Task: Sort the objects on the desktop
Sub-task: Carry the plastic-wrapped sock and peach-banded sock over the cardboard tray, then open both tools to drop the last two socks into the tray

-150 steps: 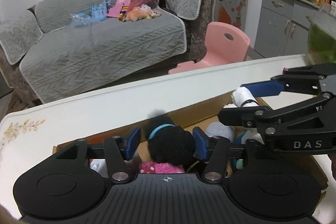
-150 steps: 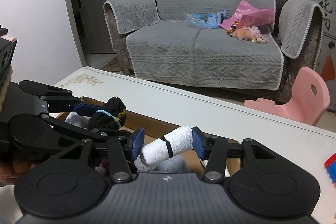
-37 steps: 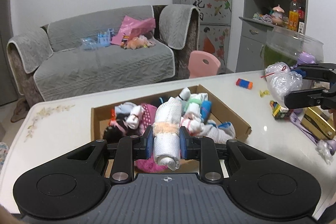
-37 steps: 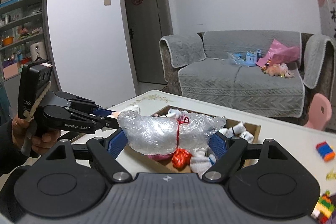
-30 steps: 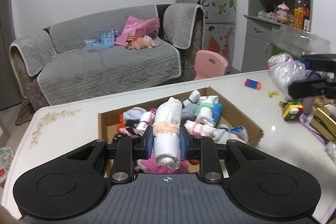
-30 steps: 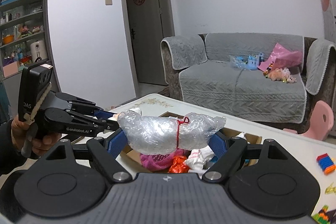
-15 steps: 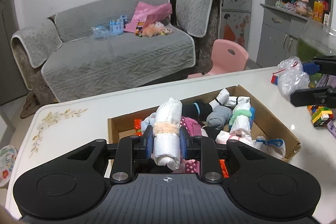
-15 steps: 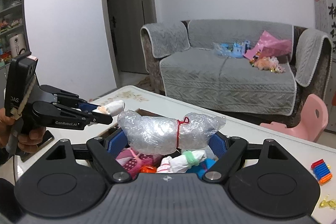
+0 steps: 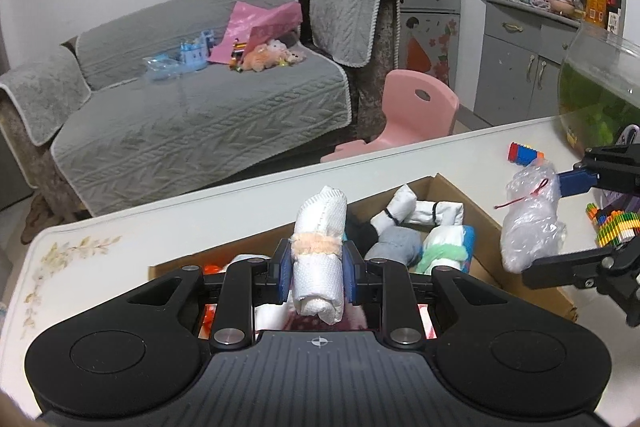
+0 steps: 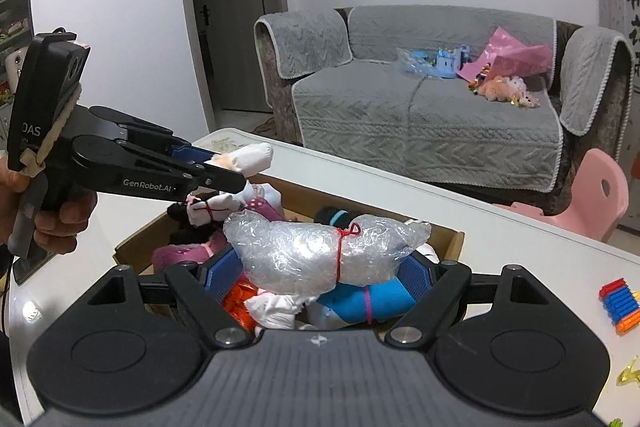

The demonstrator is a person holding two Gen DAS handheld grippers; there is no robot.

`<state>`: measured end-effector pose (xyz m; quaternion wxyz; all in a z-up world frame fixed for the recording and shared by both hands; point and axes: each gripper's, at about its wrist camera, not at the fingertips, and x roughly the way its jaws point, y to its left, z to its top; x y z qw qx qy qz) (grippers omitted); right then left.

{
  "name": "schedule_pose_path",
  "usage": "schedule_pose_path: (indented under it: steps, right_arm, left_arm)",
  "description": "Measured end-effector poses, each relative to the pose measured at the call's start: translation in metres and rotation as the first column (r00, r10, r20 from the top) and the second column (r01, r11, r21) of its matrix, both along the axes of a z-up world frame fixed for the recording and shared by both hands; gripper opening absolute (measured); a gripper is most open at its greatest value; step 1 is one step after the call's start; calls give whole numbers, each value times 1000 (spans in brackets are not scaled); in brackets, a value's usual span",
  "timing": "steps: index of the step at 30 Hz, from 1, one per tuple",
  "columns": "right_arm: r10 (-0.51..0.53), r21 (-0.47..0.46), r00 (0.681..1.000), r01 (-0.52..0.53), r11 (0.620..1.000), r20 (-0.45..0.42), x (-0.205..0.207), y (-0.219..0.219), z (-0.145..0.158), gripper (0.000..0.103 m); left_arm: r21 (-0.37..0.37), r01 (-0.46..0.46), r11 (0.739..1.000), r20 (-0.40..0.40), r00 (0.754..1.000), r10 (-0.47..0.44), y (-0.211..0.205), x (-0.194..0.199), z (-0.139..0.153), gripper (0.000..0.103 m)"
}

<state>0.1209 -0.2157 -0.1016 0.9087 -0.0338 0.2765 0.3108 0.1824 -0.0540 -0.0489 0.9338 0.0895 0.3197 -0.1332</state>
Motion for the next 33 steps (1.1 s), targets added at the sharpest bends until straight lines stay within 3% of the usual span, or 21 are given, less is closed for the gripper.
schedule_pose_path:
  steps: [15, 27, 33]
  right_arm:
    - [-15, -60, 999, 13, 998, -31, 6, 0, -13, 80]
    - [21, -287, 999, -32, 957, -40, 2, 16, -41, 79]
    - [104, -345, 993, -114, 932, -46, -15, 29, -41, 76]
  left_arm:
    - [-23, 15, 1000, -45, 999, -16, -31, 16, -25, 31]
    - [-30, 5, 1000, -126, 992, -9, -39, 13, -64, 32]
    - [-11, 15, 1000, -101, 995, -16, -39, -18, -72, 32]
